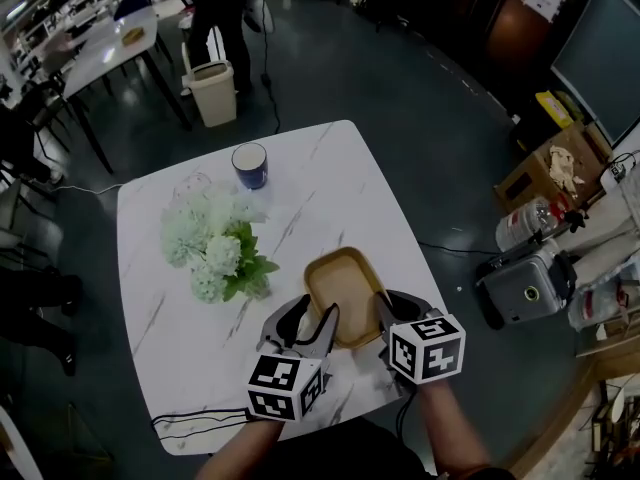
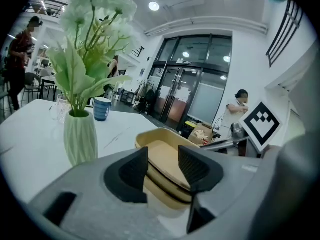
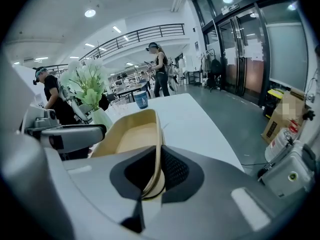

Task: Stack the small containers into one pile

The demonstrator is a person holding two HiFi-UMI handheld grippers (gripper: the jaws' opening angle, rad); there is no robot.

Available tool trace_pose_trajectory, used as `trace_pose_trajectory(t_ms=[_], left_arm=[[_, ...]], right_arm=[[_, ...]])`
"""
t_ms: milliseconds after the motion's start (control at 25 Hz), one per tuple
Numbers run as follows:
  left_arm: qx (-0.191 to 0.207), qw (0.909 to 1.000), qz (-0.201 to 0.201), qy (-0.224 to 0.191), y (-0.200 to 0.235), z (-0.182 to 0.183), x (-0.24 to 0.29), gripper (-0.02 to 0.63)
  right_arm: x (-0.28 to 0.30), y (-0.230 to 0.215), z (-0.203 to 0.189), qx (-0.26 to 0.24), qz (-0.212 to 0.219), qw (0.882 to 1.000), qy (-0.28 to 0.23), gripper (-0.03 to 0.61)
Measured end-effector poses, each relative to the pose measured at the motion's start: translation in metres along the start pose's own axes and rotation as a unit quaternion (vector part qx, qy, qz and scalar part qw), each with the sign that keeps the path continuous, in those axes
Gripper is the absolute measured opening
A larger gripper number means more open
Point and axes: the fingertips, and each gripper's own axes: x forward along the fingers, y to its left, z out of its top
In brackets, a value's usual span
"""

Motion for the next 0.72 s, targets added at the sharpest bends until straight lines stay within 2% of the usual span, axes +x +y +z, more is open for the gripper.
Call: trace_pose_trajectory(t_ms=[200, 360, 720], left_arm=[[0.003, 1.0000, 0.001, 0.000, 0.000, 0.001, -0.002, 0.178], [0.006, 1.0000, 0.003, -0.003, 0.002, 0.004, -0.005, 0.178], [0.017, 0.9998, -0.002, -0.011, -0.009, 0.005, -0.022, 0.178]], right_arm=[[0.003, 0.004, -0.003, -0.009, -0.004, 1.000, -0.001, 0.031], [-0.003, 0.004, 0.008, -0.002, -0.013, 0.999, -0.038, 0.111], [-0.026, 0.008, 0.013, 0.010, -0.025, 0.996, -0.083, 0.101]])
